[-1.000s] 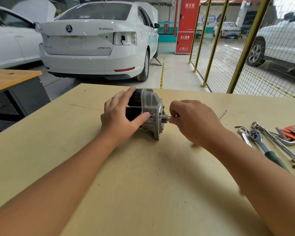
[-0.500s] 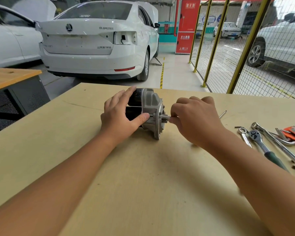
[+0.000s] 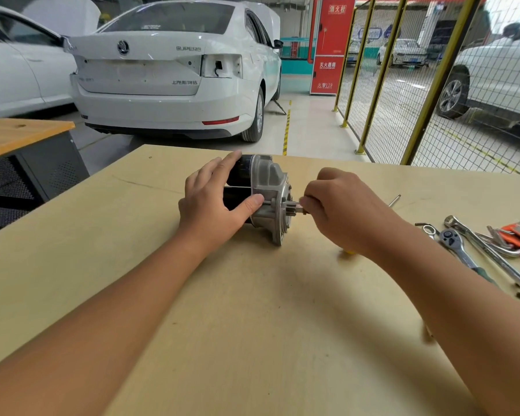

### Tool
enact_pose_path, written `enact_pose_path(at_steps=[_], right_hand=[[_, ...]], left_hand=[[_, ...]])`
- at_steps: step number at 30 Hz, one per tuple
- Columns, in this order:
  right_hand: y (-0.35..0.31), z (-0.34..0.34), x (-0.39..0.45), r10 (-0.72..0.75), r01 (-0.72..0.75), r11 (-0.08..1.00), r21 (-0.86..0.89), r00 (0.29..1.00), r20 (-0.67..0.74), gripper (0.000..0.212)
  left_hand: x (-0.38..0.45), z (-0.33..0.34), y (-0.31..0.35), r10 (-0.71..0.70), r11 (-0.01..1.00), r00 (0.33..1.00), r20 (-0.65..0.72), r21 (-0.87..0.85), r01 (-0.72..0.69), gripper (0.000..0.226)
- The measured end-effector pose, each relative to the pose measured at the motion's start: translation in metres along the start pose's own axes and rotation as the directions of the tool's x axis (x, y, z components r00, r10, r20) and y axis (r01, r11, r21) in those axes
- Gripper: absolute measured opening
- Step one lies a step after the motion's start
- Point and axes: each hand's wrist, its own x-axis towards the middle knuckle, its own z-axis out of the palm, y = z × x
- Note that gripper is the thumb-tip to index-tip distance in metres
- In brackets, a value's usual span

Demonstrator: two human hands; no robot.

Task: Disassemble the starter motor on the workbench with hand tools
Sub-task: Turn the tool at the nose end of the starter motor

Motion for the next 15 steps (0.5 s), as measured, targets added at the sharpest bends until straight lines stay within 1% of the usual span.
enact_pose_path(at_steps=[2,4,6,9,13,15], right_hand=[[-0.0002,0.0011,-0.0007,-0.011,0.011,0.997,-0.083,1.0,0.006,0.028],[-0.0005,0.0026,-0.0017,-0.024,0.017,0.977,-0.211,0.999,-0.034,0.024],[-0.002,0.0025,-0.0013,-0.025,0.011,0.967,-0.256,0.998,-0.052,0.02],[-0.0033,0.0028,-0.0001,-0.017,0.012,0.979,-0.202,1.0,-0.024,0.018],[-0.0042,0.0013,-0.0012,0.003,-0.001,0.997,-0.073,1.0,0.021,0.012],[-0.0039,0.0013,-0.0015,-0.004,0.005,0.999,-0.036,1.0,0.02,0.02]], left_hand=[[0.0,-0.0004,0.0003,0.004,1.0,1.0,0.003,-0.002,-0.004,0.086],[-0.0003,-0.001,0.0002,0.01,1.0,1.0,0.009,-0.006,-0.01,0.088],[-0.0006,-0.0018,-0.0002,0.015,1.0,1.0,0.015,-0.008,-0.015,0.091],[-0.0009,-0.0022,-0.0003,0.017,1.0,1.0,0.014,-0.004,-0.017,0.092],[-0.0008,-0.0003,0.0006,0.013,1.0,1.0,-0.004,0.012,-0.013,0.082],[-0.0006,0.0001,0.0009,0.009,1.0,1.0,-0.006,0.017,-0.008,0.081]])
